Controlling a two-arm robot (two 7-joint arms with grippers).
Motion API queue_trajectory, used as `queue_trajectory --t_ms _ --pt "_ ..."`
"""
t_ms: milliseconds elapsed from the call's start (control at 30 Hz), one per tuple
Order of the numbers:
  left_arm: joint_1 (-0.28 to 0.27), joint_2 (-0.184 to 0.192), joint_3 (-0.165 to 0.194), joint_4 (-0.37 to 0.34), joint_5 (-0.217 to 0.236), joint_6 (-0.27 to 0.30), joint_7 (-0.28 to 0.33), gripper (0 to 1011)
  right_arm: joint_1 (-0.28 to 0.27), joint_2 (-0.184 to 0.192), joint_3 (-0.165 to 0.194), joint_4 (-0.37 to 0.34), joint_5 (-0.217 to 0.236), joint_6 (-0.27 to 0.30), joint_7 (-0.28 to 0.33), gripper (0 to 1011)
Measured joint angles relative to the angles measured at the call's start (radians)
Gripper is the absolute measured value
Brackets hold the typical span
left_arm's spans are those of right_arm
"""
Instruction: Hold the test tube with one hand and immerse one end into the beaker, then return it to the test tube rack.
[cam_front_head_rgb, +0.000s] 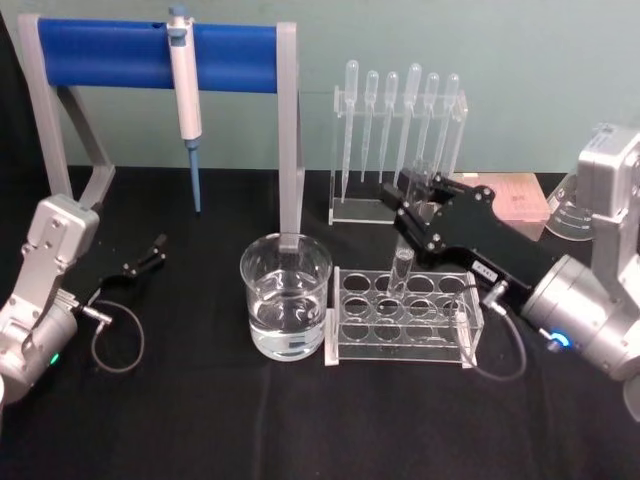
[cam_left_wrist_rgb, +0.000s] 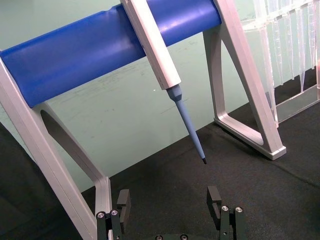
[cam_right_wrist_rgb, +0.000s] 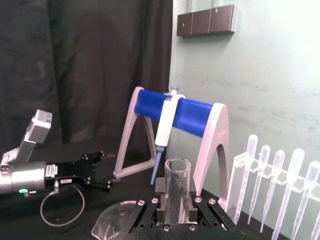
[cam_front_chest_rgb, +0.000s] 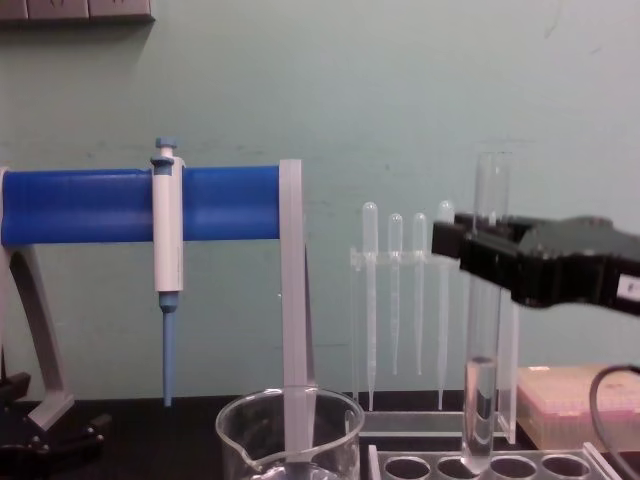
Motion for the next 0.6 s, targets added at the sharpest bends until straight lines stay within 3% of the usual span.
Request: queue_trajectory --t_ms 600 --pt "0.000 0.000 0.000 0.000 0.000 0.000 0.000 1000 0.005 -0.038 -0.019 0.060 -0.045 -0.001 0.014 224"
